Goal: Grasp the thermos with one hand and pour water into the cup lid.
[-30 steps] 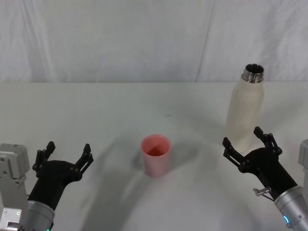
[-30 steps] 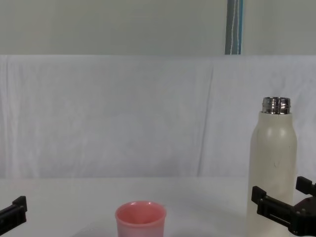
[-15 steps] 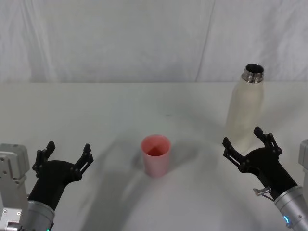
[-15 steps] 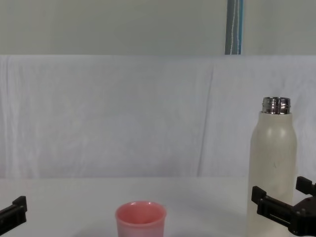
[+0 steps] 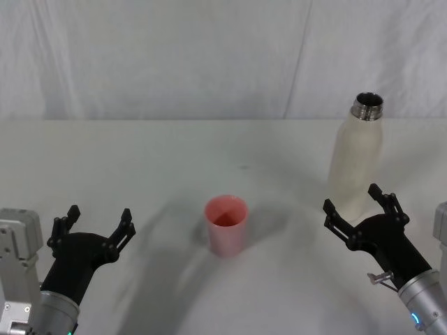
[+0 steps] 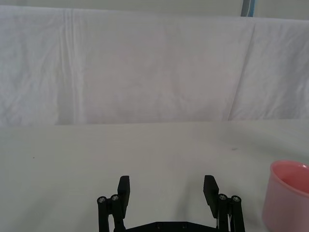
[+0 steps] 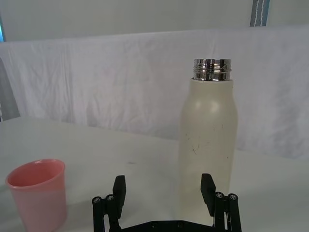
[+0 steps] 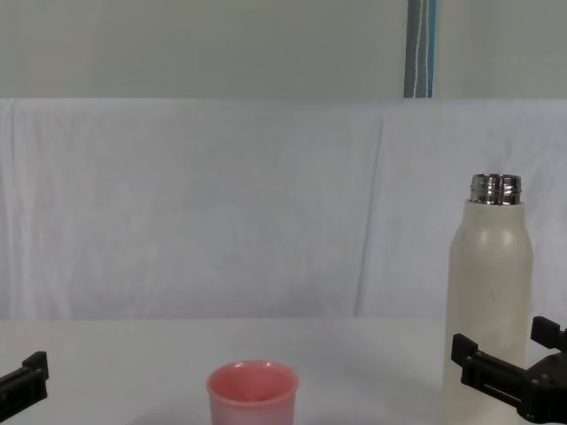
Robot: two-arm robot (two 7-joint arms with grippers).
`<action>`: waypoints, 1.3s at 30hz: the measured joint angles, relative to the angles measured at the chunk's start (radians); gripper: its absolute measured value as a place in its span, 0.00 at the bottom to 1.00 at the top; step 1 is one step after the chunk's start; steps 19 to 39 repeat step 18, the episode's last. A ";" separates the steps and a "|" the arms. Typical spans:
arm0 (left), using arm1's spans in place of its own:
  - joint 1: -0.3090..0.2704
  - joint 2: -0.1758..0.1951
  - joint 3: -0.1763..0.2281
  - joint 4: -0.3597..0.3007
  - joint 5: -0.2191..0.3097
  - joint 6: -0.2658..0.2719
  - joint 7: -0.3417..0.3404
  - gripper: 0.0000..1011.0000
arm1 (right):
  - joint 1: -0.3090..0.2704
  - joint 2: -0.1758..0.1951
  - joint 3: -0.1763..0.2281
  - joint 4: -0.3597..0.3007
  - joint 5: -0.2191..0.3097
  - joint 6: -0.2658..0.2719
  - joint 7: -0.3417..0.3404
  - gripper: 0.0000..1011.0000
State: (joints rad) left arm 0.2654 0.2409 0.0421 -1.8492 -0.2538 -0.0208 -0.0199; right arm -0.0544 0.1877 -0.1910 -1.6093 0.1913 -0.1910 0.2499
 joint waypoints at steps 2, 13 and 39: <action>0.000 0.000 0.000 0.000 0.000 0.000 0.000 0.99 | 0.000 0.000 0.000 0.000 0.000 0.000 0.000 0.99; 0.000 0.000 0.000 0.000 0.000 0.000 0.000 0.99 | 0.000 0.000 0.000 0.000 0.000 0.000 0.000 0.99; 0.000 0.000 0.000 0.000 0.000 0.000 0.000 0.99 | 0.000 0.000 0.000 0.000 0.000 0.000 0.000 0.99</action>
